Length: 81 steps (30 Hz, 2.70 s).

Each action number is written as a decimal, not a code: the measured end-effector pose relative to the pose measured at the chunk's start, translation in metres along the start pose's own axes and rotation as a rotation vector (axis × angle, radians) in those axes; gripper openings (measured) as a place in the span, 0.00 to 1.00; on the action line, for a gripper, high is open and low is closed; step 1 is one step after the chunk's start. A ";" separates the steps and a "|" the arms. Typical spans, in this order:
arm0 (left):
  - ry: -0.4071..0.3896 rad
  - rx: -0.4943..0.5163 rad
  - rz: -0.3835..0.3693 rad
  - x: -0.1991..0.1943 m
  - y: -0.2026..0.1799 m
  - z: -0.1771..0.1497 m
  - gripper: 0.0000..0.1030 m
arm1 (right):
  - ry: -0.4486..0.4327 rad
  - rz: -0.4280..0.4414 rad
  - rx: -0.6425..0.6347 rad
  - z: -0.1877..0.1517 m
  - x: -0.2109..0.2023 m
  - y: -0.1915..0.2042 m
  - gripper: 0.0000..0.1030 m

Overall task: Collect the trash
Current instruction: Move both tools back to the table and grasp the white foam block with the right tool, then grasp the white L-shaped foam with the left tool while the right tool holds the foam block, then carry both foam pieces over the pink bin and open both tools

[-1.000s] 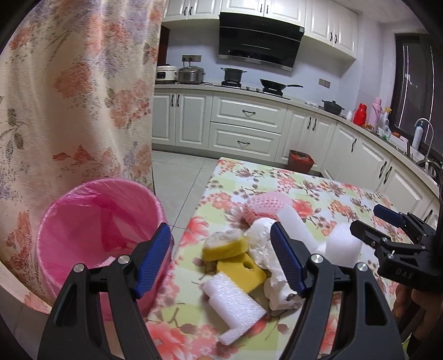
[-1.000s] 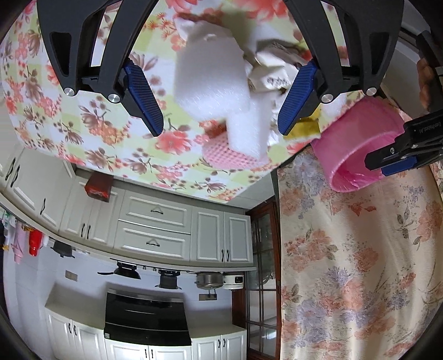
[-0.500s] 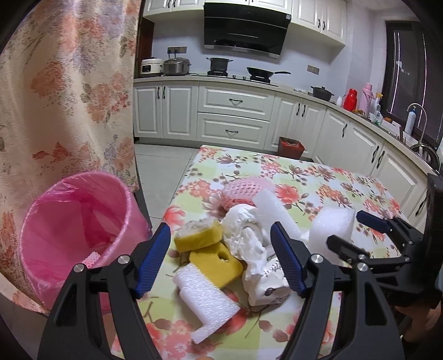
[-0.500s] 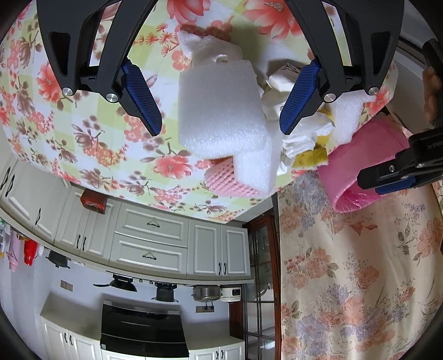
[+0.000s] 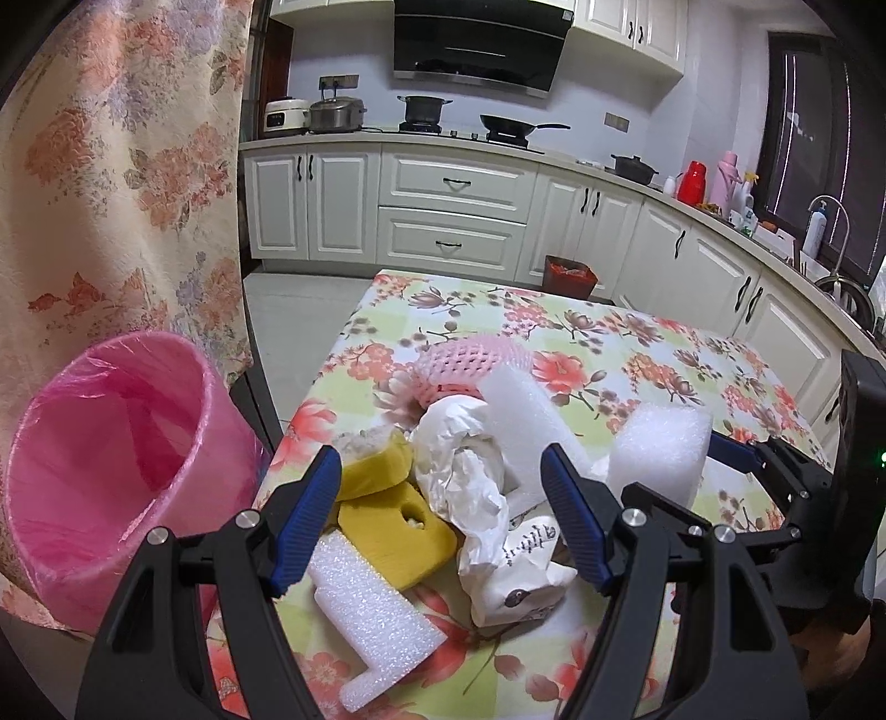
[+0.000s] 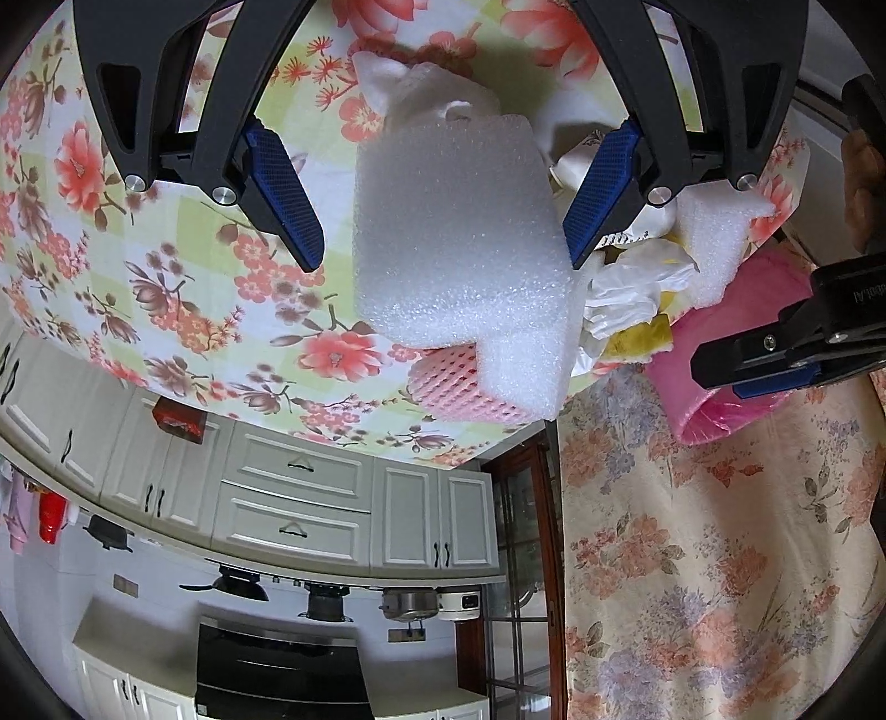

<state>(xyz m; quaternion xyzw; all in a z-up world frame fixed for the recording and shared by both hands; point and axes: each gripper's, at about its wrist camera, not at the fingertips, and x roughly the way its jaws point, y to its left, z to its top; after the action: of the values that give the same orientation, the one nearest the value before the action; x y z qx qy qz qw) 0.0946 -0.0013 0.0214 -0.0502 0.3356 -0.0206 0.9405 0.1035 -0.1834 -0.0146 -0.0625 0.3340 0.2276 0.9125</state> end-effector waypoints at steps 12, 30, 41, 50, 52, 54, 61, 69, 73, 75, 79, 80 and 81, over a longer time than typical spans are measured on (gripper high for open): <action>0.124 -0.089 0.051 0.009 0.018 -0.031 0.70 | 0.002 0.021 -0.004 -0.004 0.000 0.001 0.61; 0.288 -0.165 0.084 0.033 0.031 -0.054 0.55 | -0.052 -0.052 0.062 0.004 -0.036 -0.035 0.61; 0.277 -0.177 0.086 0.028 0.036 -0.049 0.47 | -0.057 -0.103 0.103 0.001 -0.044 -0.059 0.61; 0.212 -0.198 0.076 0.008 0.046 -0.035 0.47 | -0.073 -0.111 0.098 0.008 -0.051 -0.056 0.61; 0.192 -0.201 0.072 0.002 0.047 -0.032 0.47 | -0.078 -0.109 0.094 0.011 -0.053 -0.054 0.61; 0.173 -0.202 0.070 -0.003 0.049 -0.028 0.47 | -0.083 -0.105 0.090 0.015 -0.055 -0.050 0.61; 0.098 -0.211 0.063 -0.027 0.061 -0.007 0.47 | -0.097 -0.095 0.079 0.027 -0.059 -0.040 0.61; 0.017 -0.231 0.081 -0.050 0.084 0.014 0.47 | -0.121 -0.073 0.048 0.047 -0.061 -0.020 0.61; -0.017 -0.242 0.093 -0.060 0.098 0.023 0.47 | -0.131 -0.057 0.035 0.058 -0.059 -0.007 0.61; -0.032 -0.249 0.101 -0.065 0.107 0.026 0.47 | -0.138 -0.044 0.023 0.065 -0.058 0.002 0.61; -0.052 -0.262 0.117 -0.074 0.124 0.029 0.47 | -0.146 -0.023 0.002 0.077 -0.054 0.020 0.61; -0.055 -0.265 0.120 -0.076 0.126 0.029 0.47 | -0.149 -0.014 -0.004 0.080 -0.053 0.026 0.61; -0.061 -0.270 0.125 -0.079 0.132 0.030 0.47 | -0.152 -0.007 -0.011 0.084 -0.052 0.031 0.61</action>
<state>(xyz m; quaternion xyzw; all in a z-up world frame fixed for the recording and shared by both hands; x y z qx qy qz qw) 0.0532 0.1377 0.0794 -0.1558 0.3090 0.0851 0.9343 0.1031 -0.1528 0.0841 -0.0512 0.2624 0.2302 0.9357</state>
